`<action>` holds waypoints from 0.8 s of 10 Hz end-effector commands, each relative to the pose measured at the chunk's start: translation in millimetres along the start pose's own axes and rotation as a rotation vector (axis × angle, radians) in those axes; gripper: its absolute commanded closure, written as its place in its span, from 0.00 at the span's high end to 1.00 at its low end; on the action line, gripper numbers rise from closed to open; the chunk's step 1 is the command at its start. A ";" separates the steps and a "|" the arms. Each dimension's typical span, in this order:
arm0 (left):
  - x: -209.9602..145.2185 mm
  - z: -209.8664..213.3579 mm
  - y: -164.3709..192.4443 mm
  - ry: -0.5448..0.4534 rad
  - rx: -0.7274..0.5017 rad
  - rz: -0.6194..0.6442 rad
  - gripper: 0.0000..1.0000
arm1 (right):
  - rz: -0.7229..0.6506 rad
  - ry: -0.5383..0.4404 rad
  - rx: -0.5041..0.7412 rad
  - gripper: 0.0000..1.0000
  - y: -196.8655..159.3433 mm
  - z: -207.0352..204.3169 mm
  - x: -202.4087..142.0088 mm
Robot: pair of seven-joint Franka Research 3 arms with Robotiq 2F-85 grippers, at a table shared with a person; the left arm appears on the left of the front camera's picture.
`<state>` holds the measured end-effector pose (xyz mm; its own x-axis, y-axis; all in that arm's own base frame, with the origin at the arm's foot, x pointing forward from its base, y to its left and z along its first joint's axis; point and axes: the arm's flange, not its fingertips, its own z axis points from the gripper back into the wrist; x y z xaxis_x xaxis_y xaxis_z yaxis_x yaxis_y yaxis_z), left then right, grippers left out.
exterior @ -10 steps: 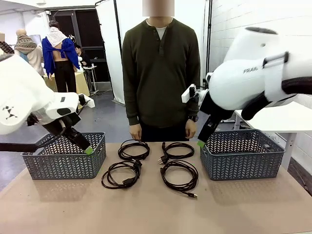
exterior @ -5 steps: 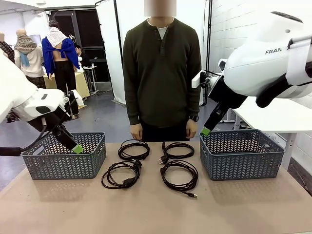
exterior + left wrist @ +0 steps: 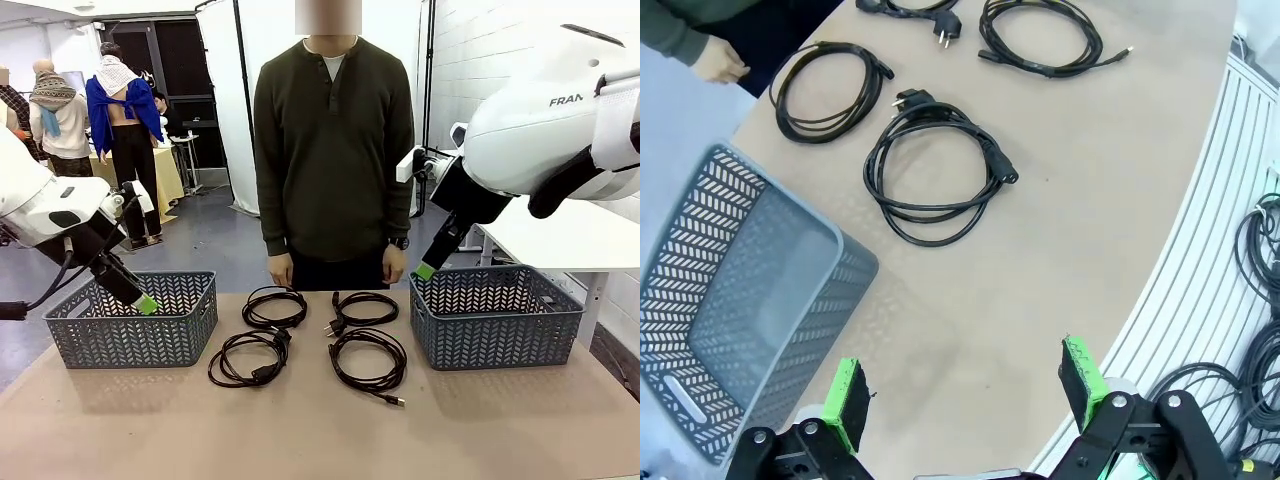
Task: Organize the cables according to human instructions.
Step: Pick up a bundle of cables and place it in the basket indicated by the human.
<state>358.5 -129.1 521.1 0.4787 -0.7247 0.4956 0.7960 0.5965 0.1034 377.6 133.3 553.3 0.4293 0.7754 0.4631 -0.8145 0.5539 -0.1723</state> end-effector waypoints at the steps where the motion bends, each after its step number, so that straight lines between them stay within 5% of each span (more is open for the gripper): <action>1: 2.2 -2.7 -0.4 -0.002 0.011 -0.010 1.00 | -0.001 -0.009 -0.007 1.00 -0.7 1.2 0.7; 8: 2.2 -2.7 -0.4 -0.002 0.011 -0.010 1.00 | -0.001 -0.009 -0.007 1.00 -0.7 1.2 0.7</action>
<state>357.9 -131.9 520.5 0.4748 -0.7296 0.4922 0.7989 0.5919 0.1067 377.5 133.0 553.8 0.4291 0.7747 0.4645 -0.8136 0.5548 -0.1737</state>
